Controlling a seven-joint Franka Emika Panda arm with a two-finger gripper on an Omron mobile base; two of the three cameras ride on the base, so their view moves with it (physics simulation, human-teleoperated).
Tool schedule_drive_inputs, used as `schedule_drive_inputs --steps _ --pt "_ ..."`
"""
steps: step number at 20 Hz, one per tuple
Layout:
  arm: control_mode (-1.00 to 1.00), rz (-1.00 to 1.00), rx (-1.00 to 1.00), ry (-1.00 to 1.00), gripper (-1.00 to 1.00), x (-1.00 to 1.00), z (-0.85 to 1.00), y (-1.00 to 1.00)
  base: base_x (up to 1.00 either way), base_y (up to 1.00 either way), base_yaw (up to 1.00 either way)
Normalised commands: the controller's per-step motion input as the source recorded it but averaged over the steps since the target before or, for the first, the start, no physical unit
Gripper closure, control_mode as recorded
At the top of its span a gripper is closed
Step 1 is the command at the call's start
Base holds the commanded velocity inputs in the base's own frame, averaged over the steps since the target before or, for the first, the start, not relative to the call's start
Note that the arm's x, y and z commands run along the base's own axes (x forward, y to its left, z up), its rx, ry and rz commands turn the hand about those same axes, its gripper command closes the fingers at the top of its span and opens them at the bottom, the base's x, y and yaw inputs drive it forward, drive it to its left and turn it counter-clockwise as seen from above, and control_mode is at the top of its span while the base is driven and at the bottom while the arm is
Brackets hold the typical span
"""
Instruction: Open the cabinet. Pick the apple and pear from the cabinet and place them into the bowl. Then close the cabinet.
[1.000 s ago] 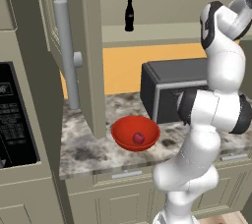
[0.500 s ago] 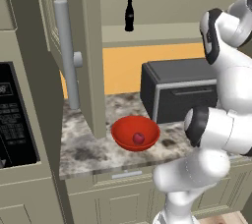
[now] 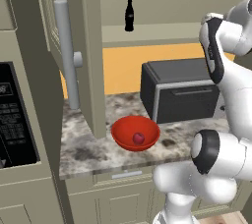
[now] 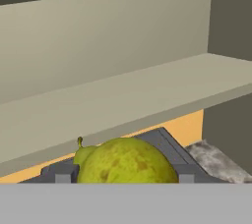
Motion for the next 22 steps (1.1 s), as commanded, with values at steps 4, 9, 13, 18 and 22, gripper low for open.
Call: schedule_drive_inputs --steps 4,9,13,18,22 --pt "-1.0 0.0 0.0 0.03 1.0 -0.5 0.0 0.31 0.0 0.0 0.0" --pt "-1.0 0.04 0.0 0.0 1.0 -0.39 0.0 0.35 0.0 0.0 0.0" --pt "-1.0 0.11 0.0 0.0 1.0 -0.3 -0.03 0.42 0.0 0.0 0.0" --pt "-1.0 0.14 0.0 0.06 1.0 -0.24 -0.12 0.43 0.0 0.0 0.0" --pt "-1.0 0.13 0.0 0.12 1.0 -0.31 -0.08 0.44 0.0 0.0 0.0"
